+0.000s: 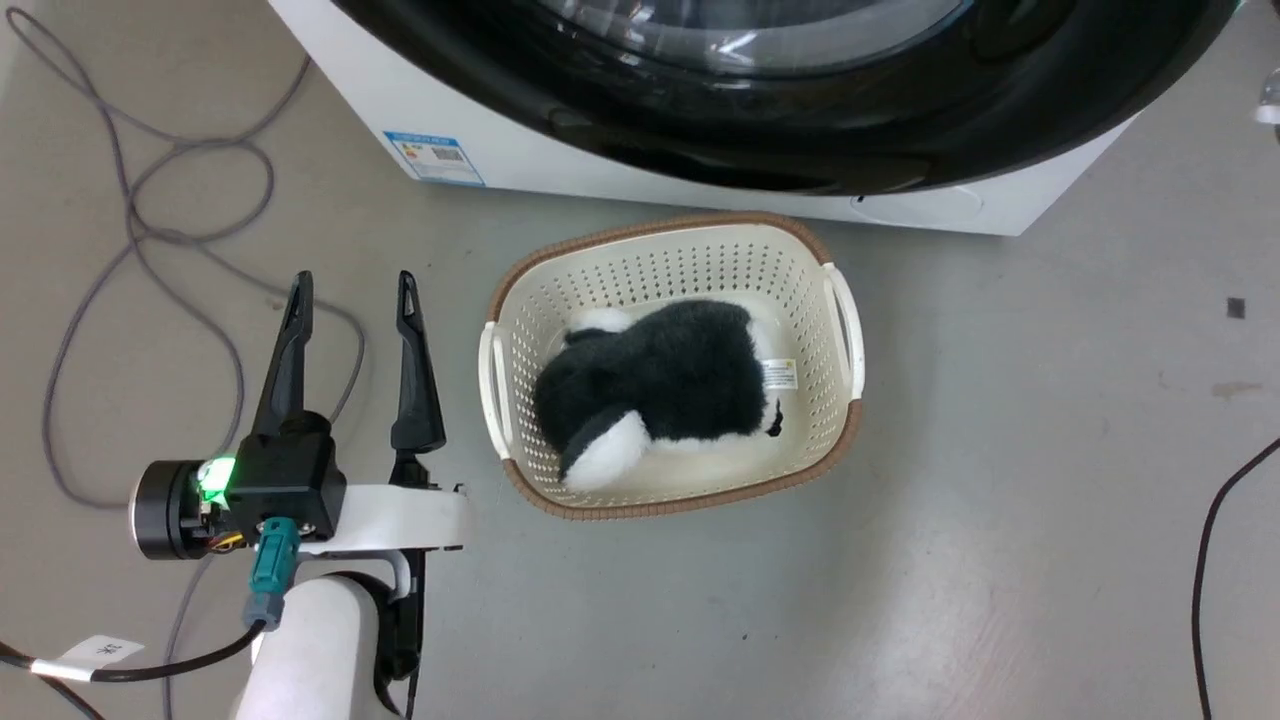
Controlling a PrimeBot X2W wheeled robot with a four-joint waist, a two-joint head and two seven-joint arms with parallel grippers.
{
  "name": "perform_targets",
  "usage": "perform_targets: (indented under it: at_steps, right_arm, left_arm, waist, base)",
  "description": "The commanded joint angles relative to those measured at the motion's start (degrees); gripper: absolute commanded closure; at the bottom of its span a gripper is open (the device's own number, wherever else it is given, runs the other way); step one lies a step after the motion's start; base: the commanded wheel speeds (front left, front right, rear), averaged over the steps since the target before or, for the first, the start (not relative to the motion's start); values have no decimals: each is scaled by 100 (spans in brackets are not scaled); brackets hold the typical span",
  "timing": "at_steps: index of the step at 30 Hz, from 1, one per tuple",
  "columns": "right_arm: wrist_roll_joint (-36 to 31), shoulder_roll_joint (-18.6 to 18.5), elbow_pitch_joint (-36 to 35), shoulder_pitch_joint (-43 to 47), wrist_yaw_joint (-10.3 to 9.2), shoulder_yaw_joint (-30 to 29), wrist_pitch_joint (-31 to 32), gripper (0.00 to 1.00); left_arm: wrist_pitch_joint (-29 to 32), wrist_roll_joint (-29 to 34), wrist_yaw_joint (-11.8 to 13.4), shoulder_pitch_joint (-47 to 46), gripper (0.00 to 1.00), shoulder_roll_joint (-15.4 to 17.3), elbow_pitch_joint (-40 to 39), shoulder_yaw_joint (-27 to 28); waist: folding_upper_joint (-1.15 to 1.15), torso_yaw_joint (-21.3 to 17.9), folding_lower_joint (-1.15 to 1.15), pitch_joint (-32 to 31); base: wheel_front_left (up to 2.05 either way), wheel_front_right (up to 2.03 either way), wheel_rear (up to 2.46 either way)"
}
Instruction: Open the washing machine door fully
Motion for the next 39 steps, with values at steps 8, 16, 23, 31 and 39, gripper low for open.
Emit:
perform_targets:
  at_steps: [8, 16, 23, 31, 39]
  right_arm:
    - [168, 32, -400, 430, 7, 219, 568, 100]
    - [156, 125, -804, 1087, 7, 469, 846, 100]
    - [303, 133, -1467, 1908, 7, 595, 1133, 100]
    - [410, 209, -2319, 2833, 7, 784, 1328, 100]
    - [505, 329, -3362, 3836, 7, 1006, 1407, 100]
  left_arm:
    - [-32, 23, 24, 156, 0, 107, 107, 31]
    - [-32, 19, 20, 308, 0, 118, 197, -3]
    - [-32, 27, 14, 523, 0, 141, 267, -37]
    - [-32, 28, -1, 750, 0, 172, 319, -88]
    - [-32, 25, -1, 952, 0, 193, 389, -131]
  waist:
    - [0, -156, 0, -349]
    - [0, -220, 0, -631]
    - [0, -253, 0, -966]
    - [0, -287, 0, -1261]
    - [0, -285, 0, -1585]
  base:
    - [0, 0, 0]
    - [0, 0, 0]
    - [0, 0, 0]
    - [0, 0, 0]
    - [0, 0, 0]
